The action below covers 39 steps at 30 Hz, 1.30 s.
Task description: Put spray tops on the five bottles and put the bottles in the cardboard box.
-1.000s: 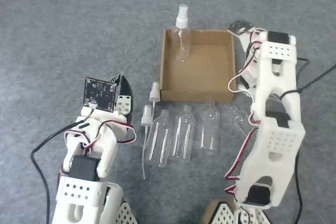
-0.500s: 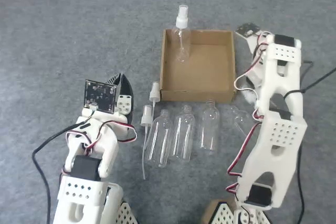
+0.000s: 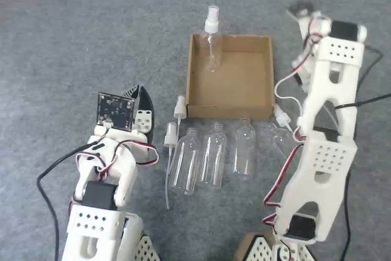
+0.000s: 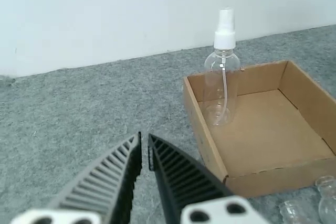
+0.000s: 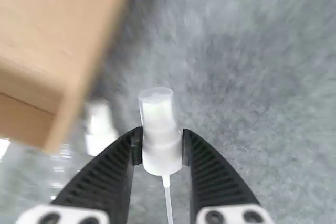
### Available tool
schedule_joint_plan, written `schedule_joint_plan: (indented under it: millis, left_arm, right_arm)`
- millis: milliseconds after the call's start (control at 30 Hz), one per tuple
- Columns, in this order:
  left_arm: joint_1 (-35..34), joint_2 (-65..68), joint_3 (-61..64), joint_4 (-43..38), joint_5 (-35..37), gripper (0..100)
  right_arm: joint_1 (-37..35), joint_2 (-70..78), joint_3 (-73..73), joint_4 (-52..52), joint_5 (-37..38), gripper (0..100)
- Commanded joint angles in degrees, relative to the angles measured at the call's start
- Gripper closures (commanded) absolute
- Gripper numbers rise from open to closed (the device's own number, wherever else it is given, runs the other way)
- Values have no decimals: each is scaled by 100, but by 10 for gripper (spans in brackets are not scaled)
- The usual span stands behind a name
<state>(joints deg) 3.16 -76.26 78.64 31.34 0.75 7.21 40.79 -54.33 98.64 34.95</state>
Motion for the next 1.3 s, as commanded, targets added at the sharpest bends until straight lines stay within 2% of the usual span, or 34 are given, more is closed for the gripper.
schedule_joint_plan:
  millis: [0, 133, 267, 400, 500, 600, 800, 933, 1100, 1267]
  left_arm:
    - [-35, -70, -92, -141, 44, 988]
    - [-466, -62, -505, 246, 44, 988]
    - [-1565, -62, -1007, 923, 35, 988]
    - [-2708, -62, -1033, 941, -440, 988]
    - [-3130, -62, -1059, 967, -782, 988]
    - [-3367, -62, -1068, 967, -932, 988]
    - [-3508, -62, -927, 976, -1011, 988]
    - [-3490, -62, -760, 976, -1011, 988]
    - [-3481, -88, -690, 1073, -993, 988]
    - [-3481, -105, -664, 1064, -1002, 988]
  right_arm:
    - [-629, -1059, -756, 435, -1099, 955]
    - [-1402, -1516, -466, 435, -1837, 955]
    - [-2457, -2149, 176, 435, -2611, 955]
    - [-3574, -2721, 818, 400, -3341, 955]
    - [-4347, -2756, 941, 286, -4070, 954]
    - [-4884, -2484, 993, -251, -4862, 954]
    - [-5059, -1464, 993, -1543, -6312, 950]
    - [-5068, -743, 993, -2132, -6963, 950]
    - [-5068, 22, 976, -2308, -7262, 930]
    - [-5068, 224, 976, -2123, -7367, 786]
